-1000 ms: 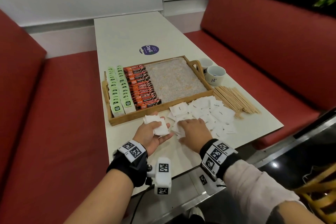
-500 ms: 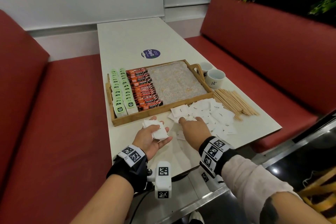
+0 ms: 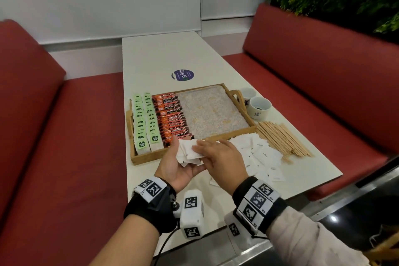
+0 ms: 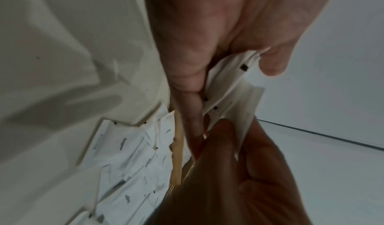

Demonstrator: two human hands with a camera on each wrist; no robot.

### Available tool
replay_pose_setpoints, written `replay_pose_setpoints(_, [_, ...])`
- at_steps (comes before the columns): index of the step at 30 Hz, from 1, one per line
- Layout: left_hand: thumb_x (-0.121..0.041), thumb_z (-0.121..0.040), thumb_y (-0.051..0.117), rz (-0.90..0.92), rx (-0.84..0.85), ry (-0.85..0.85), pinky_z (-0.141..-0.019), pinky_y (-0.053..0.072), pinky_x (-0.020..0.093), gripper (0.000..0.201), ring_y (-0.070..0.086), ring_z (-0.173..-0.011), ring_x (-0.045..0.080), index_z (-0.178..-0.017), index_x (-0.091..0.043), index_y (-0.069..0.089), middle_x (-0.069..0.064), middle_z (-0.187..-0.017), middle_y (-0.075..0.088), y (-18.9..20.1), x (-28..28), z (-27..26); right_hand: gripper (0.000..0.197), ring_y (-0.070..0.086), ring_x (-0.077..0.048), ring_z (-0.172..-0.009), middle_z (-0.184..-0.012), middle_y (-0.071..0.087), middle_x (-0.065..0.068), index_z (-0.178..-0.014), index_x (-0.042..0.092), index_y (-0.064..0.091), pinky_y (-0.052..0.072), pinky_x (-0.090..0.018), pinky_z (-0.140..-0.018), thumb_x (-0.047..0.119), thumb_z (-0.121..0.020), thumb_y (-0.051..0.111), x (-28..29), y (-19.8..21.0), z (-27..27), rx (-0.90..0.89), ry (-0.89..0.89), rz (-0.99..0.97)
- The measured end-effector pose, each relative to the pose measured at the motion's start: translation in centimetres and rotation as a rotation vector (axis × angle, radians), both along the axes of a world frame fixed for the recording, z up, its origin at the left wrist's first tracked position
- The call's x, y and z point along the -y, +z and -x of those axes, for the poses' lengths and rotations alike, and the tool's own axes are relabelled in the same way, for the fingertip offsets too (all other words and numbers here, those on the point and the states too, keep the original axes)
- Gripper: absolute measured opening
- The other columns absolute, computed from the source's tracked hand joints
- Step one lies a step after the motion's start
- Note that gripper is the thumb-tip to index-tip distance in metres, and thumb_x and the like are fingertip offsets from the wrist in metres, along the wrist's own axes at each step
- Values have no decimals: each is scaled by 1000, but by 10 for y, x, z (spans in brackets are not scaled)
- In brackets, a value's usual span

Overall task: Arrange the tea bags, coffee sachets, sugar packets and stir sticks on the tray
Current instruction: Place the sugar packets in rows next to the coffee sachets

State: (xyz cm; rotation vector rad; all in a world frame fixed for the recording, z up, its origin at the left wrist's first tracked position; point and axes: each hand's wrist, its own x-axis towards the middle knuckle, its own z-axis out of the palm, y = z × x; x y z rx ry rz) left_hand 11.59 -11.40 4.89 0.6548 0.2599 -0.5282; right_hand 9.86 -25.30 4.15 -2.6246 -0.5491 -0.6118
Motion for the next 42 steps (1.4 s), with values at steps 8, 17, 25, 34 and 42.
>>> replay_pose_setpoints(8, [-3, -93, 42, -77, 38, 82, -64, 60, 31, 23, 72, -76, 23, -106, -5, 61, 13, -90, 73, 2, 1, -17, 38, 48, -10, -129, -131, 60, 5, -117, 20, 67, 23, -26, -114, 19, -83, 50, 16, 7, -25, -286, 171, -288])
replay_pose_setpoints(17, [6, -90, 43, -139, 128, 180, -78, 56, 48, 30, 68, -86, 33, -111, -5, 61, 20, -102, 69, 5, 11, -36, 32, 51, 1, -109, -125, 53, 19, -119, 24, 57, 36, -7, -88, 25, -87, 56, 28, 16, -52, -405, 93, -548])
replay_pose_setpoints(25, [6, -88, 48, -230, 171, 233, -80, 56, 46, 41, 67, -96, 36, -126, -7, 54, 22, -112, 67, 5, 28, -48, 47, 59, 2, -87, -103, 66, 14, -118, 25, 61, 48, -15, -77, 34, -75, 77, 28, 28, -71, -540, 56, -457])
replay_pose_setpoints(34, [-31, -95, 46, -174, 63, 235, -93, 45, 53, 33, 66, -93, 33, -110, -6, 63, 19, -107, 69, 11, 46, -65, 14, 64, -11, -75, -81, 66, 9, -77, 27, 57, 53, -33, -73, 27, -83, 69, 41, 34, -98, -549, 80, -471])
replay_pose_setpoints(42, [-22, -94, 45, -261, 28, 163, -83, 51, 47, 33, 66, -79, 28, -124, -10, 55, 15, -93, 71, 16, 66, -82, 21, 64, -16, -73, -74, 65, 4, -69, 29, 55, 53, -34, -69, 21, -82, 70, 65, 39, -120, -634, 164, -387])
